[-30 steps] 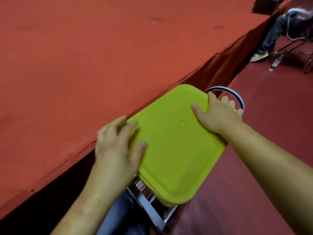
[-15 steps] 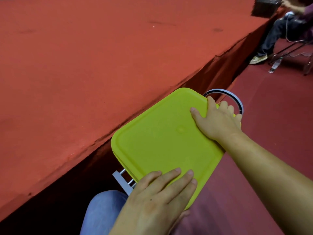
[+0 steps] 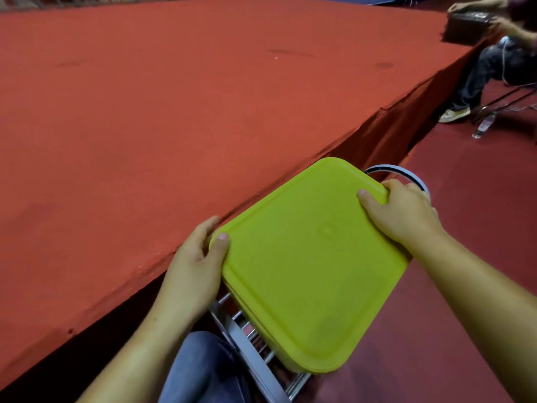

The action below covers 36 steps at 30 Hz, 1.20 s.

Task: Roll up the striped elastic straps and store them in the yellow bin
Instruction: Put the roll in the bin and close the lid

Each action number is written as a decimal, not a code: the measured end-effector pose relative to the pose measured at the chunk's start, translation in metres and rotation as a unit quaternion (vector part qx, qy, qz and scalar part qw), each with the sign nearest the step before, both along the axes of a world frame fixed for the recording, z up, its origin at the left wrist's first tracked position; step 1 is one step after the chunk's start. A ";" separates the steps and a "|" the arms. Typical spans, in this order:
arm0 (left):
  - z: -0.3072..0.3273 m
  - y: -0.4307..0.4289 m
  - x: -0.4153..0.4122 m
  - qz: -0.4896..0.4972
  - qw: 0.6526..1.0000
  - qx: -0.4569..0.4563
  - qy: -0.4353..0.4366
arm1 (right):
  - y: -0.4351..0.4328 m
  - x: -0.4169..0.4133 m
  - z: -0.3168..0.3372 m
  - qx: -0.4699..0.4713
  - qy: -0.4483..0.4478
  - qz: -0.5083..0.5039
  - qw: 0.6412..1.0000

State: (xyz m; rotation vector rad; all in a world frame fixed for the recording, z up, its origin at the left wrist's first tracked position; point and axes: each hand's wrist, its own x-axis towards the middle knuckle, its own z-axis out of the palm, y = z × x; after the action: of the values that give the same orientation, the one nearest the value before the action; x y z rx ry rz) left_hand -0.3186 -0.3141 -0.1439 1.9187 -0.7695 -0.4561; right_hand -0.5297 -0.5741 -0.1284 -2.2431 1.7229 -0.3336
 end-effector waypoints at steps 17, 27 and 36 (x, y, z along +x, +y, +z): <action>-0.012 -0.004 -0.011 0.034 0.999 -0.023 0.033 | 0.008 0.011 0.001 -0.019 0.042 0.022 0.999; -0.004 -0.018 0.002 -0.033 0.998 0.053 -0.025 | -0.001 0.050 0.001 0.000 0.103 0.161 0.982; -0.011 -0.024 0.004 -0.058 0.992 0.080 -0.080 | 0.010 0.070 -0.007 -0.013 0.123 0.168 0.978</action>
State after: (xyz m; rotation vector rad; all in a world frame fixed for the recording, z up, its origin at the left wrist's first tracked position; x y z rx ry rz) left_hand -0.3151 -0.3377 -0.1552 2.0863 -0.9771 -0.4511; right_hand -0.4600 -0.5641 -0.1356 -2.6301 1.4087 -0.0035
